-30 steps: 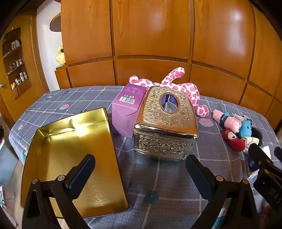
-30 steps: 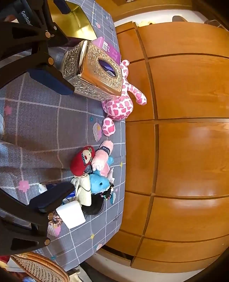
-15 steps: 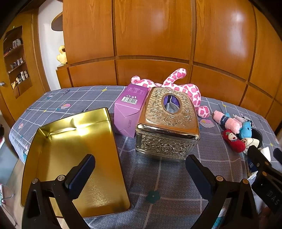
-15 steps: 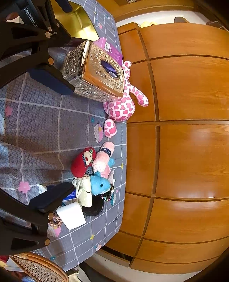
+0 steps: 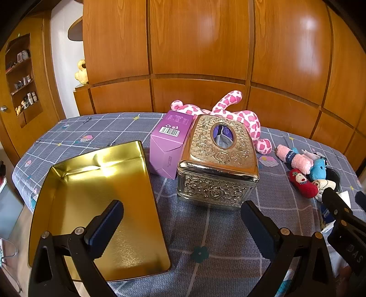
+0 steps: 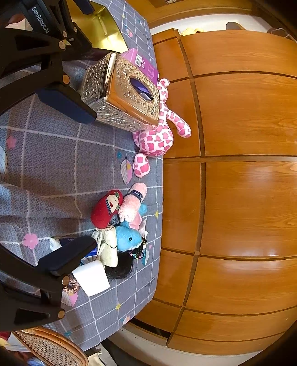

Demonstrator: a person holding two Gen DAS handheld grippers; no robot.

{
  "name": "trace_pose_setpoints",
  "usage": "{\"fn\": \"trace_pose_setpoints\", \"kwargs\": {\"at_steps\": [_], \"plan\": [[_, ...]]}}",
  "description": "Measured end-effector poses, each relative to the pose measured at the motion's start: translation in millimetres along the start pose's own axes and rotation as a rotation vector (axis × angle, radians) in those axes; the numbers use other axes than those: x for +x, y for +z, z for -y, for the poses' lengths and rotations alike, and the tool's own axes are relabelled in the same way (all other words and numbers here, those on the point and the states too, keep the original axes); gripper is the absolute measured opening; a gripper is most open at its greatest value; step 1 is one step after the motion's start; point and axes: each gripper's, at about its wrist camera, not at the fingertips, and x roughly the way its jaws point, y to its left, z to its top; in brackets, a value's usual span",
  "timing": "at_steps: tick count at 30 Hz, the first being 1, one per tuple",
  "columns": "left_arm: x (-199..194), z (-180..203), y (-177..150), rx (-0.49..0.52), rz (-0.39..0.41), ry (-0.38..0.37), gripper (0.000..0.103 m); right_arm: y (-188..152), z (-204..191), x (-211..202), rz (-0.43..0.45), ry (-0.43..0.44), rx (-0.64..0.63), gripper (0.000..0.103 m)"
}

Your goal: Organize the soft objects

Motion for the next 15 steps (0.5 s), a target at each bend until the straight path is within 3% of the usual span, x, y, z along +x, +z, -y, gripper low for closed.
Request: {"fn": "trace_pose_setpoints", "kwargs": {"at_steps": [15], "plan": [[-1.4, 4.7, -0.7, 0.012, 0.000, -0.003, 0.103, 1.8, 9.2, -0.1, 0.012, -0.017, 0.005, 0.101]]}}
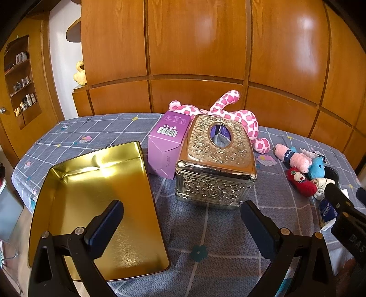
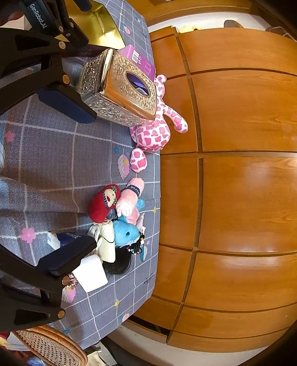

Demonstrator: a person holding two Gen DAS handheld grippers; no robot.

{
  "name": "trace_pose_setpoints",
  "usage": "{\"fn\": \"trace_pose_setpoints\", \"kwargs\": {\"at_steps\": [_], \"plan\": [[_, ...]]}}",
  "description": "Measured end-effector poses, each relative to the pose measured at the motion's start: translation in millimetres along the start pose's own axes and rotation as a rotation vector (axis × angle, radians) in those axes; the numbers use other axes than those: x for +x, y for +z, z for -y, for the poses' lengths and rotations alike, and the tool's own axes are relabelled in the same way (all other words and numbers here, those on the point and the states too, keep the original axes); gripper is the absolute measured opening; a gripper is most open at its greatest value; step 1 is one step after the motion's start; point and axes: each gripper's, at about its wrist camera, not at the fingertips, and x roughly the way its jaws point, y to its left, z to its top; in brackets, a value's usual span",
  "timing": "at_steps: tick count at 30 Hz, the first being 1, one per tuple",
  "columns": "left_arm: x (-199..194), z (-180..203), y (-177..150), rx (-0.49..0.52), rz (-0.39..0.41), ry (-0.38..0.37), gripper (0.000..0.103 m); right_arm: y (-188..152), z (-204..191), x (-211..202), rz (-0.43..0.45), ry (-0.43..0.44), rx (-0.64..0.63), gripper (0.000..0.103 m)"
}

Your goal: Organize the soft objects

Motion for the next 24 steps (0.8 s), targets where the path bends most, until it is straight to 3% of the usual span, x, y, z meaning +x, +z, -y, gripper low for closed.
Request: {"fn": "trace_pose_setpoints", "kwargs": {"at_steps": [24], "plan": [[0.9, 13.8, -2.8, 0.055, -0.001, -0.003, 0.103, 12.9, 25.2, 6.5, 0.025, -0.029, 0.026, 0.101]]}}
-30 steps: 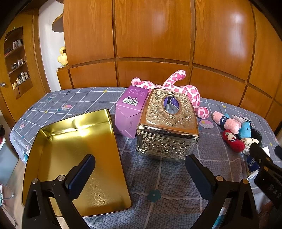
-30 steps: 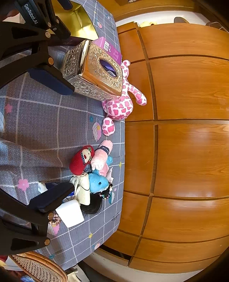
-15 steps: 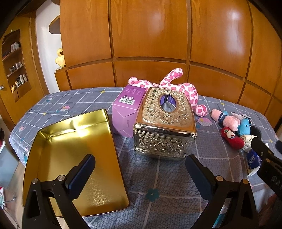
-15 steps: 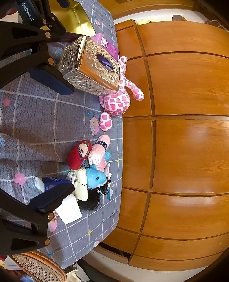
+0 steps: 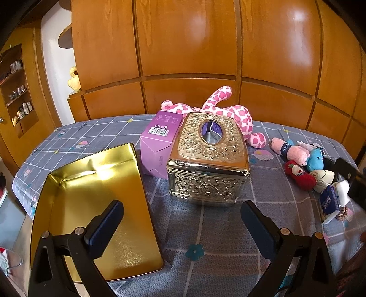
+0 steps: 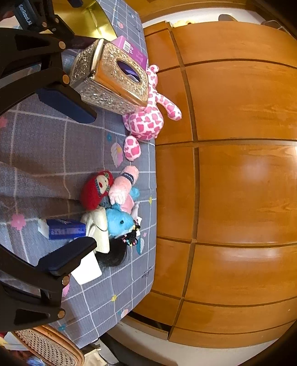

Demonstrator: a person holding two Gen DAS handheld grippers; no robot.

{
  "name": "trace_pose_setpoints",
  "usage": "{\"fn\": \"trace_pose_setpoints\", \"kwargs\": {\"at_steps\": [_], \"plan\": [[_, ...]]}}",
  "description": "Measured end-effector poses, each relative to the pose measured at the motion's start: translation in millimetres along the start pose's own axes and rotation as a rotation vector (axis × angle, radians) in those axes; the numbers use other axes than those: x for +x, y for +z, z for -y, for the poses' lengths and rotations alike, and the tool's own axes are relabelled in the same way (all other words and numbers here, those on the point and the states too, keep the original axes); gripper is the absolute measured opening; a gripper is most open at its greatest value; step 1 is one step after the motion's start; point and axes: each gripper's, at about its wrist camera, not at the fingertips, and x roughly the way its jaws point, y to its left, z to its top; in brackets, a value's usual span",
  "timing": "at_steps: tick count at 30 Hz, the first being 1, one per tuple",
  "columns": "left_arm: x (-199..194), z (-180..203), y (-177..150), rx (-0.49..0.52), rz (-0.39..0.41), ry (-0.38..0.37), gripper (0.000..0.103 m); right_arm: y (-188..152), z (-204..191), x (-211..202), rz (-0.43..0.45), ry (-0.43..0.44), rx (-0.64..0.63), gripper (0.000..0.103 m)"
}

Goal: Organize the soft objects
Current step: 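Reach the left tool to the pink towel roll and grasp it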

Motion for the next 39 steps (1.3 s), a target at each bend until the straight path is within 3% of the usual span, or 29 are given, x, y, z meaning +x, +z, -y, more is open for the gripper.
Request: {"fn": "trace_pose_setpoints", "kwargs": {"at_steps": [13, 19, 22, 26, 31, 37, 39], "plan": [[1.9, 11.3, -0.3, 0.039, -0.005, -0.040, 0.103, 22.7, 50.7, 9.8, 0.027, -0.052, 0.053, 0.101], [5.3, 29.6, 7.1, 0.097, -0.058, -0.237, 0.103, 35.1, 103.5, 29.8, 0.040, -0.112, 0.134, 0.101], [10.8, 57.9, 8.6, 0.221, -0.071, -0.282, 0.103, 36.6, 134.2, 46.6, 0.033, -0.165, 0.179, 0.101], [34.0, 85.4, 14.1, 0.245, -0.184, -0.419, 0.102, 26.3, 177.5, 63.2, 0.002, -0.207, 0.300, 0.102], [53.5, 120.0, 27.1, 0.234, -0.221, -0.539, 0.103, 14.1, 208.8, 61.5, -0.004, -0.139, 0.483, 0.102], [78.9, 155.4, 44.0, 0.196, -0.246, -0.575, 0.103, 11.9, 211.1, 62.5, -0.009, -0.104, 0.512, 0.102], [91.2, 164.7, 53.8, 0.186, -0.253, -0.552, 0.103, 12.9, 208.7, 64.3, -0.013, -0.104, 0.499, 0.102]]}}
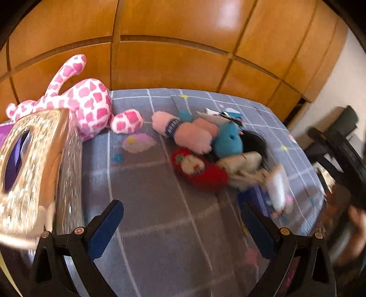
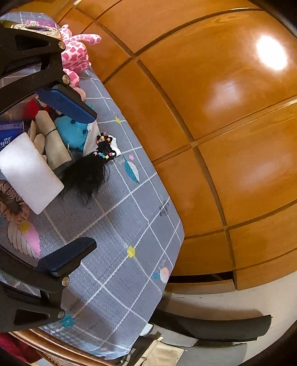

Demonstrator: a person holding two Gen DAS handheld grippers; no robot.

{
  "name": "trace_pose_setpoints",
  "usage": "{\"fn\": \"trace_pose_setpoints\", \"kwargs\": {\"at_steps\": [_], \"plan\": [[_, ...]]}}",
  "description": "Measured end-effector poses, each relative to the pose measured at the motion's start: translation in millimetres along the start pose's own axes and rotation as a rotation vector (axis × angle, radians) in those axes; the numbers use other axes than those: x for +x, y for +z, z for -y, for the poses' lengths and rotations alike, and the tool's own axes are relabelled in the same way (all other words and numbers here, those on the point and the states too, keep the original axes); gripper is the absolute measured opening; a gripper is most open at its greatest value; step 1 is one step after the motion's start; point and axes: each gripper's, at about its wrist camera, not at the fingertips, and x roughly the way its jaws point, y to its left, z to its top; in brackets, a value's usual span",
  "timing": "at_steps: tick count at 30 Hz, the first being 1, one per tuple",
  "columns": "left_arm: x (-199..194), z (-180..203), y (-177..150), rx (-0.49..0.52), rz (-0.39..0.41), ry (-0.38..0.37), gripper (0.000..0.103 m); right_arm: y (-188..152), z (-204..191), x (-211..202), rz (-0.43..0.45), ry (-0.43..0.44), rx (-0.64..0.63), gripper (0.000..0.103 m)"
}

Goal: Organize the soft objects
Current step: 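Reach the left tool to the pink towel roll and grasp it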

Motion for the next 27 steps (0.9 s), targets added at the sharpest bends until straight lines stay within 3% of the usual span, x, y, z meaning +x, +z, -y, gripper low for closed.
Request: {"fn": "trace_pose_setpoints", "kwargs": {"at_steps": [5, 7, 16, 19, 23, 27], "plan": [[30.9, -8.7, 41.5, -0.102, -0.068, 0.010, 0.102, -0.9, -3.4, 2.0, -0.002, 0.012, -0.022, 0.102], [41.1, -12.1, 58.1, -0.146, -0.066, 0.031, 0.096, -1.2, -4.0, 2.6, -0.005, 0.021, -0.024, 0.102], [106.9, -23.2, 100.7, -0.291, -0.164, 0.021, 0.088, -1.0, -3.2, 4.9, -0.021, 0.047, -0.014, 0.102], [129.9, -25.8, 107.3, -0.318, -0.204, 0.024, 0.076, -0.8, -2.1, 5.3, -0.024, 0.059, -0.005, 0.102], [150.2, -25.9, 108.8, -0.350, -0.250, -0.030, 0.045, -0.2, -0.6, 5.9, -0.028, 0.062, 0.004, 0.102], [123.8, -19.4, 107.3, -0.302, -0.161, -0.035, 0.041, 0.4, 2.6, 4.9, -0.020, 0.061, 0.020, 0.101]]}}
